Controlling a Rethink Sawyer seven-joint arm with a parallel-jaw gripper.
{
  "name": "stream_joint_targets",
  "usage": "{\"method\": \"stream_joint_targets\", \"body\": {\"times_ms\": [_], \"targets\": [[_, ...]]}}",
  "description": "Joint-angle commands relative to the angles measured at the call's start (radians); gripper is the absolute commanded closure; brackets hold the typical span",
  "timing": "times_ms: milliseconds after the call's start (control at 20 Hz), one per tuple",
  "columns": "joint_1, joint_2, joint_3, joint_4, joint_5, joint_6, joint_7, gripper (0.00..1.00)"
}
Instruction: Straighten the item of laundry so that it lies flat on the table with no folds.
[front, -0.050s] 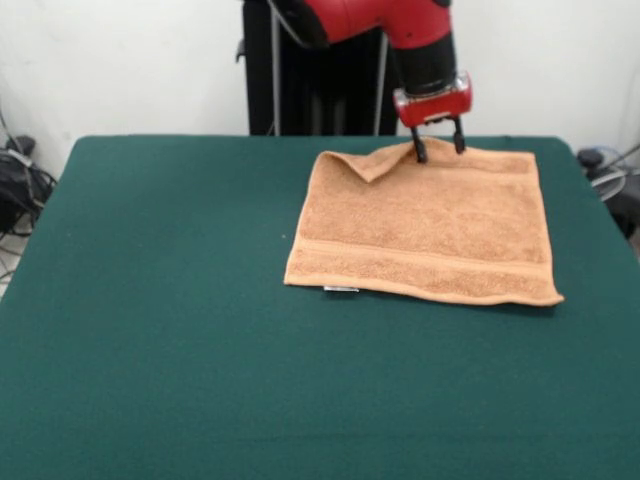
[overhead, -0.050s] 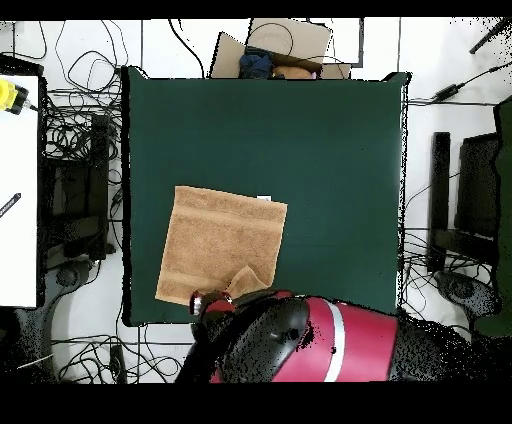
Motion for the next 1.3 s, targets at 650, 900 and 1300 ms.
{"method": "stream_joint_targets", "body": {"times_ms": [650, 900, 1300], "targets": [[-0.061, -0.063, -0.013, 0.004, -0.076, 0.049, 0.056, 0.00], [-0.045, -0.056, -0.025, -0.003, -0.079, 0.038, 0.062, 0.00], [0.035, -0.079, -0.035, 0.010, -0.030, 0.046, 0.089, 0.00]]}}
